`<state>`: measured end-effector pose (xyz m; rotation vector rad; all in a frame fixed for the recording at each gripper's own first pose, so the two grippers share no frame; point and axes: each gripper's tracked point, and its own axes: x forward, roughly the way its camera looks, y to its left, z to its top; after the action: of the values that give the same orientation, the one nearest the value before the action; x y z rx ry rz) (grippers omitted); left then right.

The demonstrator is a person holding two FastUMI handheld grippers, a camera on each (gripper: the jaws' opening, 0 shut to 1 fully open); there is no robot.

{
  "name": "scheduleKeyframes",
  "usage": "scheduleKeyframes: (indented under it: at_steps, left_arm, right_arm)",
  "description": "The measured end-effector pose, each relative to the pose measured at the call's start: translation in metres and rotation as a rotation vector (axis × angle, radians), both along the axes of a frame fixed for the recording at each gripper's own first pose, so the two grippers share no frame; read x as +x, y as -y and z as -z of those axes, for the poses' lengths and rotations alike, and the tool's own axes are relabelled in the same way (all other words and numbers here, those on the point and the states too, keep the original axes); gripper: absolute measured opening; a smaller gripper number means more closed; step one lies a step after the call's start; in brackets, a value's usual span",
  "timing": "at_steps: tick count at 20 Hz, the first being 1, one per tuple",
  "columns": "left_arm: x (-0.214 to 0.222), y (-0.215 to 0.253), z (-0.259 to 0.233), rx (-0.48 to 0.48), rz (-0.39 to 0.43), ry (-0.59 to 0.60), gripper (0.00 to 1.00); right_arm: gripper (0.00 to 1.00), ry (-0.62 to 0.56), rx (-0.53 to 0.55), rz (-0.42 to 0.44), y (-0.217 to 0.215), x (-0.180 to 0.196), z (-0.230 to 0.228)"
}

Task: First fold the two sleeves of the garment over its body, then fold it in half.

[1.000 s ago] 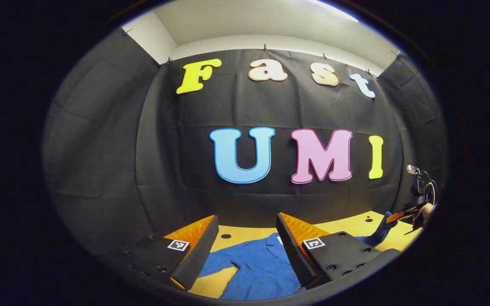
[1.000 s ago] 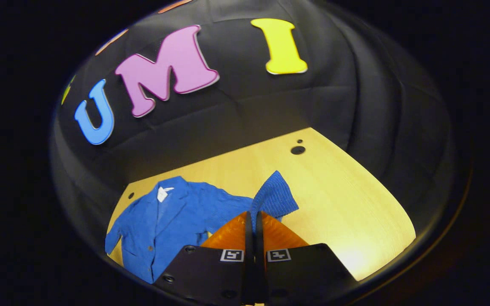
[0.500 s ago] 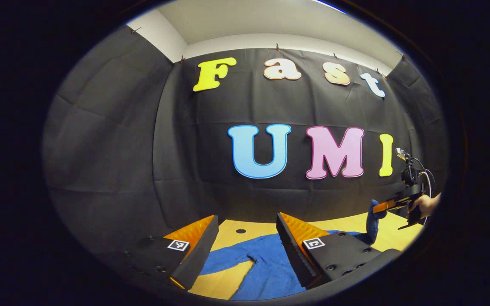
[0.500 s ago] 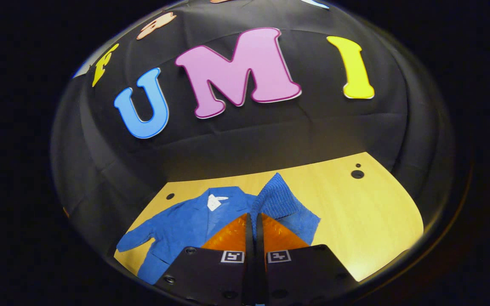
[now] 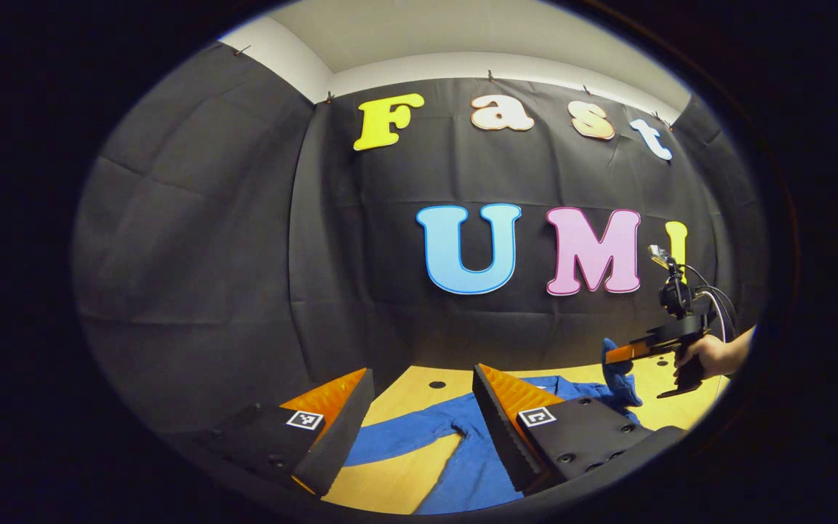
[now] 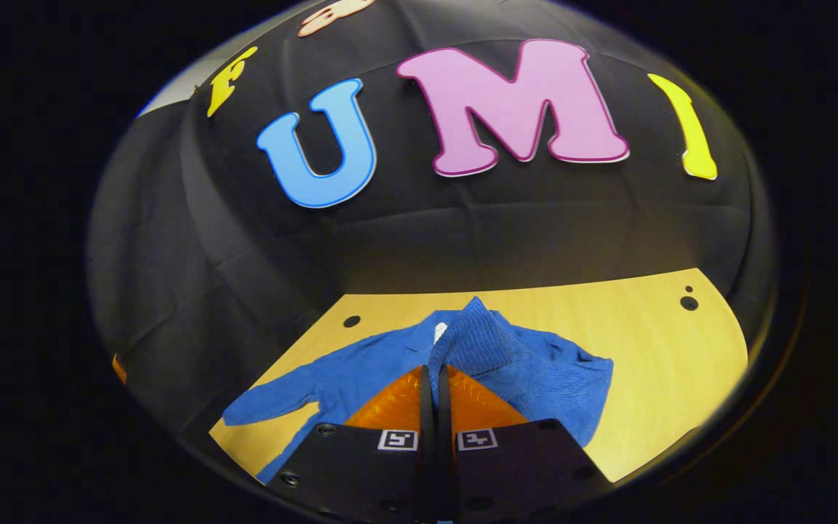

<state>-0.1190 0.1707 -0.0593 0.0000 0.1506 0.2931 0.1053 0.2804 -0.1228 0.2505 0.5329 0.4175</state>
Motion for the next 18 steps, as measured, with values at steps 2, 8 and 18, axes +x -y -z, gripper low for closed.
scheduleKeyframes:
  at_steps: [2,8,18]
  left_arm:
    - [-0.006,-0.006,0.002,0.003,-0.010,-0.011,0.80]
    - [-0.020,-0.025,0.011,0.015,-0.034,-0.045,0.80]
    - [-0.049,-0.052,0.041,0.026,-0.071,-0.151,0.80]
  right_arm:
    - [0.05,0.002,-0.002,-0.037,-0.028,-0.001,0.001]
    - [0.05,-0.080,-0.014,-0.103,-0.105,0.003,0.043]
    - [0.05,-0.246,0.044,-0.104,-0.182,0.012,0.112]
